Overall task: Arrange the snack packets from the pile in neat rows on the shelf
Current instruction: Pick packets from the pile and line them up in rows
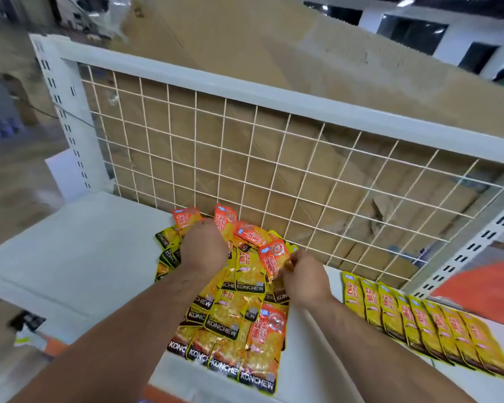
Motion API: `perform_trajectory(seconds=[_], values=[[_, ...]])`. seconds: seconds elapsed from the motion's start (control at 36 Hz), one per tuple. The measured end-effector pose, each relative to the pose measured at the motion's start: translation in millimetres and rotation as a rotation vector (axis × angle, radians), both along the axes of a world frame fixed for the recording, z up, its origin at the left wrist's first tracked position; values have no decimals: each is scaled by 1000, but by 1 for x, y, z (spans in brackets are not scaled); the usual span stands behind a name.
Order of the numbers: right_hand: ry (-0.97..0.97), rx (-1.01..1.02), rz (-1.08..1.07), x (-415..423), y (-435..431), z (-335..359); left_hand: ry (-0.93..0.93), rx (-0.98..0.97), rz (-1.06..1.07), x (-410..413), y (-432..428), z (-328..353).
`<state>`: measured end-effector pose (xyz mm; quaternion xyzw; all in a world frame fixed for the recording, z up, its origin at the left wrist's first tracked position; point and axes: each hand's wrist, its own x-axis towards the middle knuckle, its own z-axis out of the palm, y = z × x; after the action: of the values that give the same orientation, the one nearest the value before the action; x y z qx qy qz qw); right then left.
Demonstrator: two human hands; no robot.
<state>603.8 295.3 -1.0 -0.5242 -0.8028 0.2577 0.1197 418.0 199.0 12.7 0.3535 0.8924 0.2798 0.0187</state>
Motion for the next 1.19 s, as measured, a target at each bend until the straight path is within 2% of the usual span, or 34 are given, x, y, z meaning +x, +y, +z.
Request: perform_trajectory(seconds=[0.11, 0.17, 0.31, 0.47, 0.58, 0.78, 0.89, 1.19], values=[[194, -179, -86, 12, 11, -6, -174, 168, 34, 10, 3, 8], [270, -191, -127, 22, 8, 1, -268, 236, 44, 20, 6, 15], [445, -190, -236, 55, 6, 2, -368, 336, 24, 51, 13, 19], [610, -264, -276, 108, -2, -4, -532, 246, -141, 108, 15, 2], [601, -304, -256, 144, -8, -3, -597, 159, -196, 151, 16, -6], [653, -258, -332, 234, -17, 2, -704, 147, -241, 239, 20, -2], [692, -274, -379, 303, -25, 4, -787, 158, -251, 304, 19, -2], [710, -307, -446, 506, -53, 13, -830, 106, -392, 495, 5, 8]])
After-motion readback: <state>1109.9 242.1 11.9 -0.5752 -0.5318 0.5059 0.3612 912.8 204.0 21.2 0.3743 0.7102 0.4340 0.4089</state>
